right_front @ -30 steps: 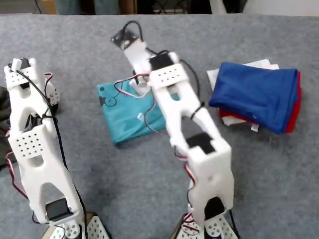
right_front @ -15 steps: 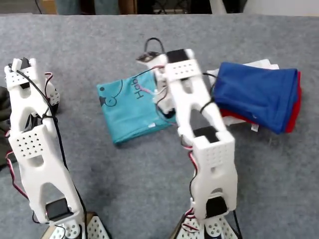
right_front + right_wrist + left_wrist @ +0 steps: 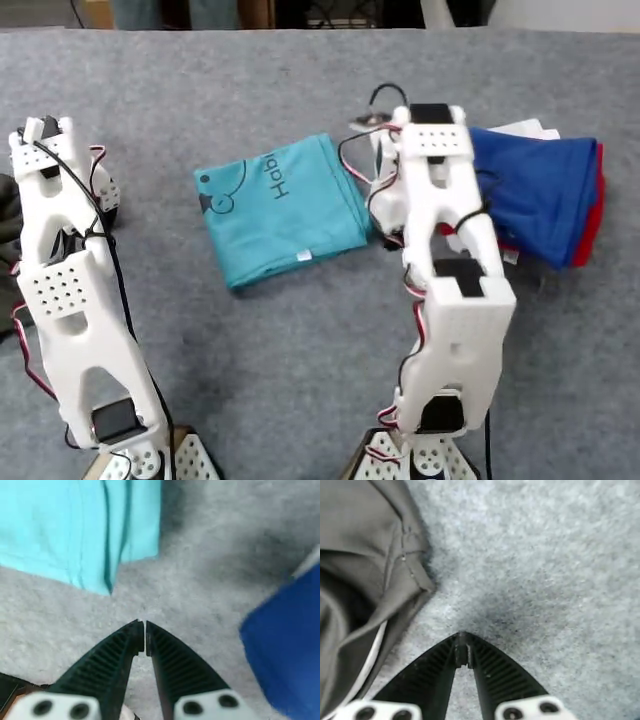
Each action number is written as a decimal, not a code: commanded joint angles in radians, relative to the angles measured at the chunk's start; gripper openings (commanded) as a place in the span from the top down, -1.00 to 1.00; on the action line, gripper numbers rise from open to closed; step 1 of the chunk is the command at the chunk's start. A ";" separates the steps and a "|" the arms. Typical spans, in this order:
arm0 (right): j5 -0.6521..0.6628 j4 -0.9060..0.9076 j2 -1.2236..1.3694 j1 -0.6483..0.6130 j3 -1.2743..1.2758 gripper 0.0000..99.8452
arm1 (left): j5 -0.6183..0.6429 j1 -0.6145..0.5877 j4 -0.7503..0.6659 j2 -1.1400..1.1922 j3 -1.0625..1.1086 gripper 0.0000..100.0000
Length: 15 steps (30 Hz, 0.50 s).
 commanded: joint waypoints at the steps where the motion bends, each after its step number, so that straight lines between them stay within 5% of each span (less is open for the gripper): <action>1: -0.060 0.014 -0.153 -0.026 -0.050 0.97 | 0.006 0.025 -0.009 -0.008 -0.001 0.94; 8: -0.539 -0.012 -0.239 -0.236 0.019 0.89 | 0.006 0.024 -0.012 -0.008 -0.001 0.94; 15: -0.896 -0.172 -0.101 -0.328 0.018 0.28 | 0.006 0.024 -0.012 -0.008 -0.001 0.94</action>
